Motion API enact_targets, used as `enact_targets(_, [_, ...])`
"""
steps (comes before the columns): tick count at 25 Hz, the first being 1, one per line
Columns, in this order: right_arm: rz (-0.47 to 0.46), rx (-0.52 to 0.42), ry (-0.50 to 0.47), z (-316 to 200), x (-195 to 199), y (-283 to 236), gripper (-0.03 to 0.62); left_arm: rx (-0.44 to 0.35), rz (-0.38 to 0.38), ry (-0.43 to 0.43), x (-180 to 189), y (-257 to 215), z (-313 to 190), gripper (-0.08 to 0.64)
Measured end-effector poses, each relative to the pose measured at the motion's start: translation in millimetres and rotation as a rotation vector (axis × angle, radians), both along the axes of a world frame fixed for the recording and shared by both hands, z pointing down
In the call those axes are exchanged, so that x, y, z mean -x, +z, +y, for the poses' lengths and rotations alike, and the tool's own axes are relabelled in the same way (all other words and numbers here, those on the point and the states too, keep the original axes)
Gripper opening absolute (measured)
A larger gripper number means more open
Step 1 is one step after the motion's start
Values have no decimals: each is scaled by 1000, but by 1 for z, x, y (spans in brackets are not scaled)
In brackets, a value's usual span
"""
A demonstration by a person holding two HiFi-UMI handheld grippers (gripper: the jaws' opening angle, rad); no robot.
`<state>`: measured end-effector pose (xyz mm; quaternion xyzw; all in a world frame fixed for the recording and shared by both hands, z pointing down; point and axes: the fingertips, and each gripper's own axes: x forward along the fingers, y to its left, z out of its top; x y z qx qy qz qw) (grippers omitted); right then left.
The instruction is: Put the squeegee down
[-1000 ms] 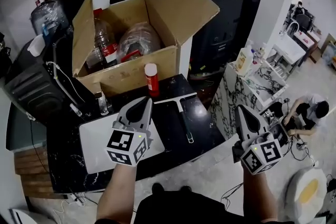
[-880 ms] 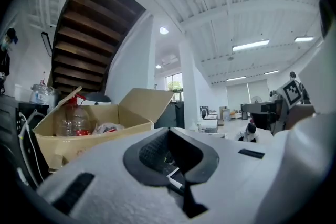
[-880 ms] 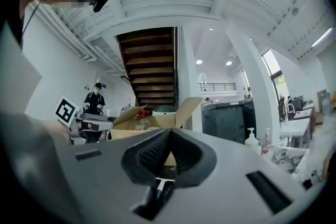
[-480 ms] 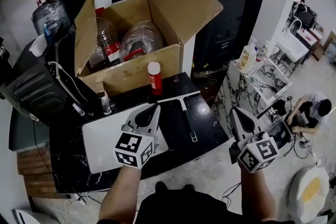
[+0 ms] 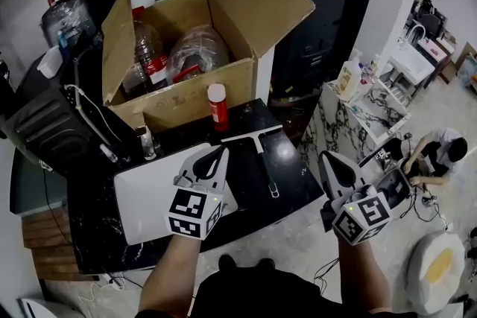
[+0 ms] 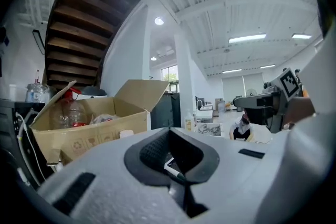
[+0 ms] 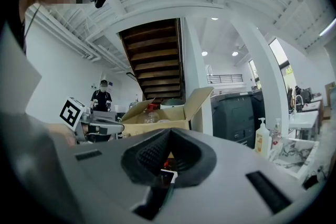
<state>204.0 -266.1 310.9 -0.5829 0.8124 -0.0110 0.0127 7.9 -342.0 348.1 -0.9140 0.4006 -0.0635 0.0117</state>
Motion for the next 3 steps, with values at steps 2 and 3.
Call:
enact_targets(2, [-3, 3, 6, 0, -2, 1, 3, 4, 11, 4, 1, -1, 0, 5])
enact_targets(3, [-5, 5, 9, -1, -2, 2, 3, 5, 14, 4, 2, -1, 0, 5])
